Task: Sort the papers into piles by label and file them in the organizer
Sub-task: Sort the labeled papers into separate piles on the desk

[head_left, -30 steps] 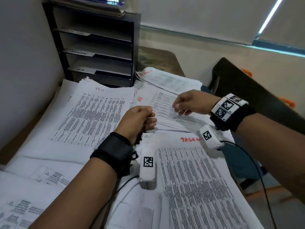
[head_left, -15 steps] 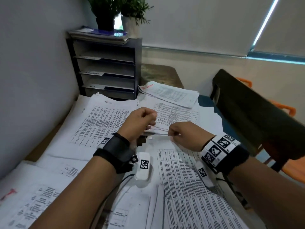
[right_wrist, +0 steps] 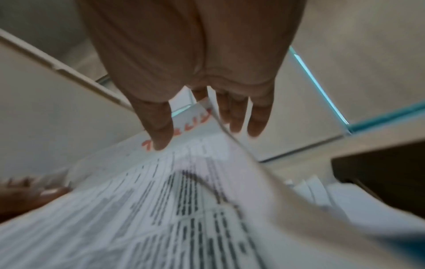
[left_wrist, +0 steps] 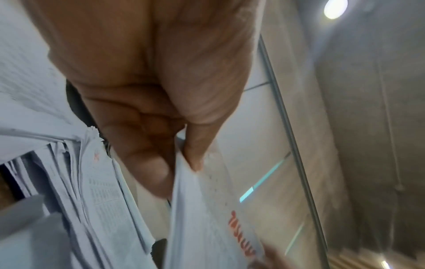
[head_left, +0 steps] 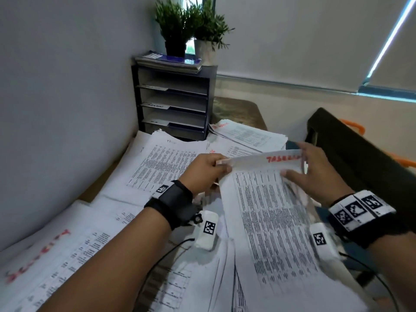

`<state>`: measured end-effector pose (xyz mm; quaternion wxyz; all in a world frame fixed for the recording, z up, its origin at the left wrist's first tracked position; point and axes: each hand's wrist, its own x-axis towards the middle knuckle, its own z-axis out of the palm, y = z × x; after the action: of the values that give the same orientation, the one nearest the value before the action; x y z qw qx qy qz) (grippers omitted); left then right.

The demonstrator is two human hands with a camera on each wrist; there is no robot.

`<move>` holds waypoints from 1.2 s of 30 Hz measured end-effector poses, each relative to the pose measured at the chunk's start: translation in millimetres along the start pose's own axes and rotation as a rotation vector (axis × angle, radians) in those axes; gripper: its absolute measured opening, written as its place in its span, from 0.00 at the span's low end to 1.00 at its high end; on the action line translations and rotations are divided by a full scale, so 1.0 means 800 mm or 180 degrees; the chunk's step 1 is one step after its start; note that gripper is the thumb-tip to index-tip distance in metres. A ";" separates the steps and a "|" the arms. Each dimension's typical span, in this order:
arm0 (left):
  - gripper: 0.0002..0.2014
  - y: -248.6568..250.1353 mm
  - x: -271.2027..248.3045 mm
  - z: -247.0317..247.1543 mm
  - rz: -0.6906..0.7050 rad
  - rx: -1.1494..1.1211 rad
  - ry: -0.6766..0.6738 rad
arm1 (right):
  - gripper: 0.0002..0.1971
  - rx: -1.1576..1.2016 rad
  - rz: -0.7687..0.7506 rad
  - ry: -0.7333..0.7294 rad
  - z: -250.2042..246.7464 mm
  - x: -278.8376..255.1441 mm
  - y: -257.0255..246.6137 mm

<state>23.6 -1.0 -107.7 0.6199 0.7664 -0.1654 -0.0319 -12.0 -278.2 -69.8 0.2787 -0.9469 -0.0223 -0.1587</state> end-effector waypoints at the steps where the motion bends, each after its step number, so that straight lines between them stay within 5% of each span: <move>1: 0.05 -0.001 0.002 -0.005 -0.0050 -0.0278 0.0175 | 0.38 0.0426 0.0308 -0.0157 -0.002 -0.008 0.004; 4: 0.05 0.003 0.005 -0.025 -0.0199 -0.0922 0.0688 | 0.36 0.1549 0.1039 -0.0623 -0.006 -0.028 0.016; 8: 0.07 0.002 0.007 -0.051 -0.0328 -0.1354 0.1144 | 0.14 0.1925 0.0904 -0.1777 -0.005 -0.040 0.021; 10: 0.08 0.000 0.005 -0.054 -0.0539 -0.1571 0.1045 | 0.12 0.1885 0.0899 -0.1686 0.003 -0.036 0.018; 12: 0.10 -0.002 0.001 -0.052 -0.0869 -0.1486 0.0501 | 0.12 0.1802 0.0945 -0.1349 0.016 -0.023 0.017; 14: 0.11 -0.006 -0.005 -0.044 -0.1131 -0.1076 -0.0111 | 0.10 0.1619 0.0900 -0.1134 0.034 -0.008 0.015; 16: 0.13 -0.016 -0.008 -0.041 -0.1191 -0.0614 -0.0204 | 0.10 0.1596 0.0904 -0.1025 0.052 0.003 0.012; 21: 0.11 -0.028 0.000 -0.094 -0.1181 0.0862 0.0747 | 0.05 0.1512 0.1008 -0.0940 0.061 0.006 -0.014; 25: 0.13 -0.045 0.007 -0.173 -0.1249 0.3148 0.0632 | 0.08 0.0323 0.0549 -0.1061 0.051 0.000 -0.003; 30: 0.16 -0.051 0.008 -0.224 -0.1767 0.3348 0.1066 | 0.13 -0.0705 0.0225 -0.1431 0.062 -0.020 0.004; 34: 0.25 -0.048 0.001 -0.199 -0.1015 0.3653 0.1220 | 0.13 -0.0912 -0.0018 -0.1530 0.068 -0.028 0.000; 36: 0.22 -0.033 -0.004 -0.157 -0.0345 0.3338 0.0695 | 0.14 -0.1002 -0.0131 -0.1598 0.071 -0.028 -0.002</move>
<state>57.9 123.0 -104.6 0.1650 0.9794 -0.0539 0.1030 -17.1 -245.6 -121.0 0.1109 -0.9875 -0.0849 0.0734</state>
